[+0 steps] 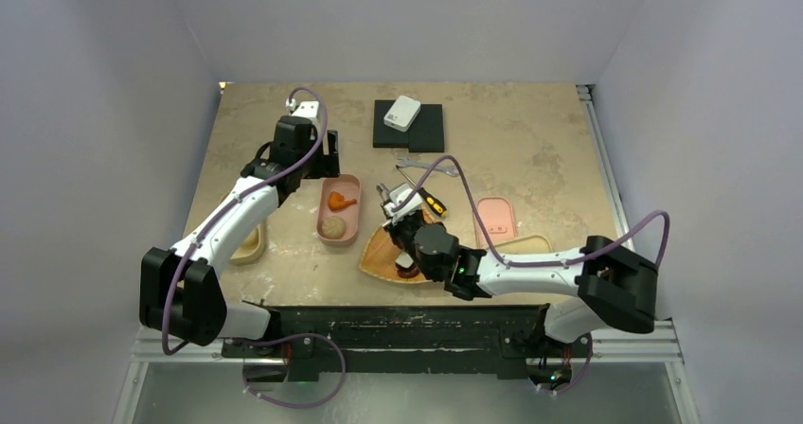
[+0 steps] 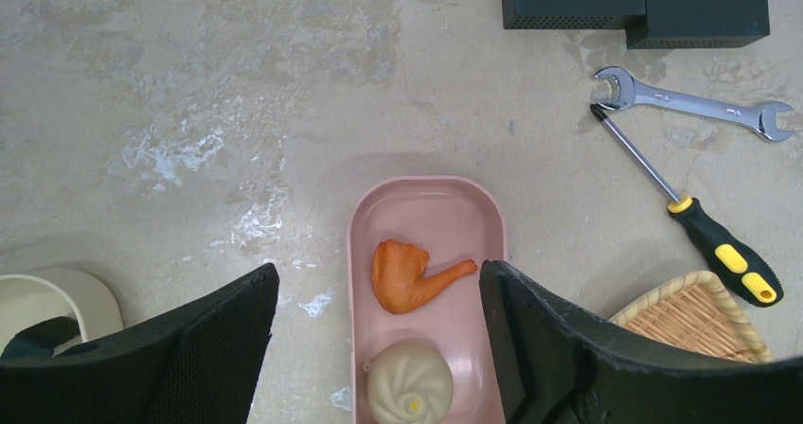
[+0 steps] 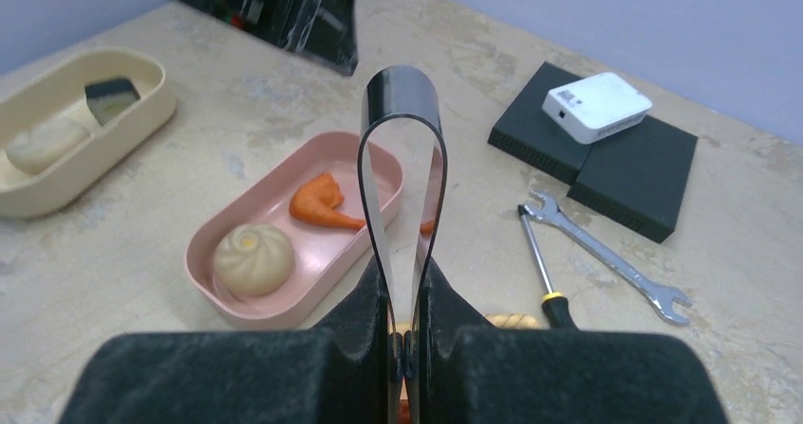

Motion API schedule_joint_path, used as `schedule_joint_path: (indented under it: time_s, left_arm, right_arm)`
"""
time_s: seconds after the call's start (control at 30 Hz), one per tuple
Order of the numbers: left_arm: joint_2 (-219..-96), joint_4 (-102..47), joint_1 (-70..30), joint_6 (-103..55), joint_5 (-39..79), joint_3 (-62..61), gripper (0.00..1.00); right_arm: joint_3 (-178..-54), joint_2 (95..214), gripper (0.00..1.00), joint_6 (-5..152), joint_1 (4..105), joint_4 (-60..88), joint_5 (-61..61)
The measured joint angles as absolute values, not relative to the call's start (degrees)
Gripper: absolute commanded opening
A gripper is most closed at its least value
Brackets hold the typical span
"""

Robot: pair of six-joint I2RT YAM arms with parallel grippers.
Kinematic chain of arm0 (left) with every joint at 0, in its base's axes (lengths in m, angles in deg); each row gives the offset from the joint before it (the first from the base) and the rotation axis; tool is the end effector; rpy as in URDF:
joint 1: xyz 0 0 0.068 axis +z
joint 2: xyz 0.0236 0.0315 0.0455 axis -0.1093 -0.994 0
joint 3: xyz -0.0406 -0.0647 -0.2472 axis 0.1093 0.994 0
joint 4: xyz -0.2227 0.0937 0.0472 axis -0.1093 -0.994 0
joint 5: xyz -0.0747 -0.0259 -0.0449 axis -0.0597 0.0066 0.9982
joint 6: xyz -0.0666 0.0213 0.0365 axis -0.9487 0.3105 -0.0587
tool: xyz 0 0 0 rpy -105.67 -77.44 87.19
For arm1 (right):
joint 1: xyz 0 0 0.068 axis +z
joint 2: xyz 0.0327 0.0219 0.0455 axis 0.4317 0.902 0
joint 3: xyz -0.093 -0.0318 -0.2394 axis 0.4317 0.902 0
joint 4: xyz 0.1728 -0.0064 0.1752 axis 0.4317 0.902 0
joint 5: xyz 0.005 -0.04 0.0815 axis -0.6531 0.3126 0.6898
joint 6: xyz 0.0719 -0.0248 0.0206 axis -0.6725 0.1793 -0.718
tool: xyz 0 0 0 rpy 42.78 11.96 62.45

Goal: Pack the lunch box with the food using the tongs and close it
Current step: Adjust the clamp.

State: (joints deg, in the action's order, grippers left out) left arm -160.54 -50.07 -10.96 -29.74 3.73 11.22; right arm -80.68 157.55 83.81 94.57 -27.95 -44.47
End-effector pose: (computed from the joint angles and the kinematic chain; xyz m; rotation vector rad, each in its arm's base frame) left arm 0.3042 -0.0843 0.2566 -0.0705 2.2370 -0.1663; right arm 0.1557 0.2915 0.2412 -0.5115 1.5351 0.3635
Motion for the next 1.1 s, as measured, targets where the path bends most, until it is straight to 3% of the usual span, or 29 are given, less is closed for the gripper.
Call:
schedule_joint_path:
  time_s: [0.27,0.6,0.83,1.1]
  left_arm:
    - [-160.41,-50.07,-10.96,-29.74,3.71,11.24,0.77]
    - [-160.39,-50.07,-10.72,-29.74,3.73,11.24,0.77]
    - [-160.39,-50.07,-10.59,-29.74,3.75,11.24,0.77]
    - [-160.39,-50.07,-10.59,-29.74,3.97,11.24,0.77]
  right_arm:
    - [-79.74,150.84,0.00,81.95,94.57,-30.47,-47.55]
    - [-79.72,153.68,0.00,80.38,94.57,-33.15,-48.25]
    - [-79.79,158.47,0.31,82.35,94.57,-33.22,-44.21]
    - [-79.77,159.02,0.35,85.56,94.57,-36.21,-39.00]
